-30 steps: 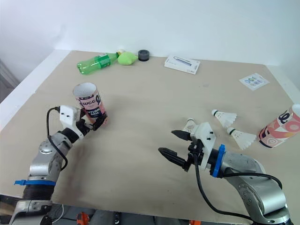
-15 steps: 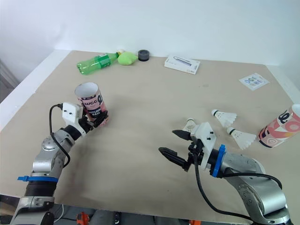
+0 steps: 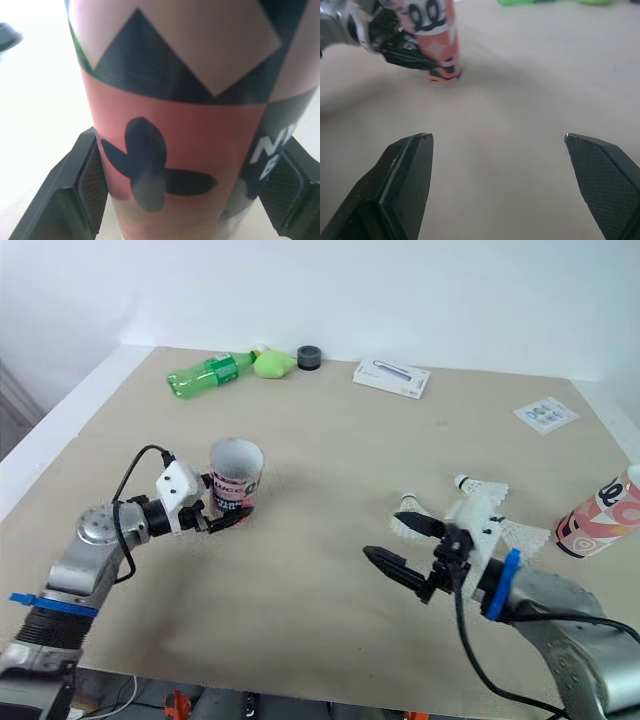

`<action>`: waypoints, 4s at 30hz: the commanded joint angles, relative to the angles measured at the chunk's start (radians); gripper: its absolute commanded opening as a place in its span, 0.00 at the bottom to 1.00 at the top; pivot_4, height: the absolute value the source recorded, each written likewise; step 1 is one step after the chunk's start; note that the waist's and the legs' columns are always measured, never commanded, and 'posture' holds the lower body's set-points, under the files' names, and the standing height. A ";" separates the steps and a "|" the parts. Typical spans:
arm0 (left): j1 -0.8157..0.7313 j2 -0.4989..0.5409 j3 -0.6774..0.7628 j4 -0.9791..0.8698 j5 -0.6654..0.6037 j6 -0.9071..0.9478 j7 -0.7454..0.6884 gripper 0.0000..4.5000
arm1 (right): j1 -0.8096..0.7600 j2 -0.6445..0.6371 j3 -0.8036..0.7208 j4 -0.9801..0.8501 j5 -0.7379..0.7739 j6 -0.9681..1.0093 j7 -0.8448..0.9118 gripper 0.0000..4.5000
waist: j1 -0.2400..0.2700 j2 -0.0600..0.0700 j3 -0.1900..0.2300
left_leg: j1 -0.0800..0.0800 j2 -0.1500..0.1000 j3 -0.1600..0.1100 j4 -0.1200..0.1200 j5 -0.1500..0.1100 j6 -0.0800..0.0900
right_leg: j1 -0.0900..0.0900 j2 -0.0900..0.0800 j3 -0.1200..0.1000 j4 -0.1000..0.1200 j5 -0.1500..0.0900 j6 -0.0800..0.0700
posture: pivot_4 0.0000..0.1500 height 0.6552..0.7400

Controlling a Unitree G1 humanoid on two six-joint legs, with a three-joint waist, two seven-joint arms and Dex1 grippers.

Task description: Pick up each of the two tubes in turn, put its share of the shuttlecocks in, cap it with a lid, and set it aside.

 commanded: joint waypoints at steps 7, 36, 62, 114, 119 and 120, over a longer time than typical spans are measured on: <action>-0.096 0.054 -0.140 -0.135 0.027 0.041 -0.191 0.83 | 0.134 0.046 -0.019 -0.078 -0.028 0.037 -0.129 1.00 | 0.000 0.000 0.000 | 0.000 0.000 0.000 0.001 0.000 0.000 | 0.000 0.000 0.000 0.000 -0.002 0.004 | 1.00 0.87; -0.182 0.097 -0.182 -0.176 0.051 0.252 -0.278 0.83 | -0.209 0.354 0.222 0.084 -0.294 0.158 -0.604 1.00 | -0.013 0.001 0.000 | 0.000 0.001 0.000 0.001 0.001 0.001 | -0.002 0.002 0.000 0.002 -0.002 0.003 | 1.00 0.87; -0.170 0.112 -0.188 -0.237 0.037 0.309 -0.287 0.82 | -0.264 0.298 0.167 0.121 -0.372 0.054 -0.441 0.01 | -0.014 0.001 0.000 | 0.000 0.001 0.000 0.001 0.001 0.002 | -0.004 0.002 0.001 0.007 -0.001 -0.001 | 1.00 0.87; -0.241 -0.101 -0.311 -0.080 0.073 0.257 -0.327 0.82 | 0.245 -0.018 -0.558 -0.120 -0.082 0.191 0.171 0.90 | 0.037 0.010 -0.002 | -0.001 -0.006 -0.007 0.007 0.003 0.003 | 0.003 -0.005 -0.007 0.009 -0.005 0.004 | 1.00 0.87; -0.286 -0.148 -0.319 -0.058 0.074 0.241 -0.348 0.82 | 0.353 0.008 -0.610 0.009 -0.121 0.126 0.196 0.90 | 0.035 0.009 -0.002 | -0.001 -0.006 -0.006 0.011 0.003 0.004 | 0.004 -0.005 -0.005 0.008 -0.006 0.005 | 1.00 0.87; -0.295 -0.153 -0.318 -0.053 0.072 0.243 -0.352 0.82 | 0.368 0.010 -0.613 0.035 -0.130 0.113 0.201 0.90 | 0.034 0.009 -0.002 | -0.001 -0.006 -0.005 0.011 0.004 0.004 | 0.003 -0.005 -0.004 0.008 -0.006 0.005 | 1.00 0.87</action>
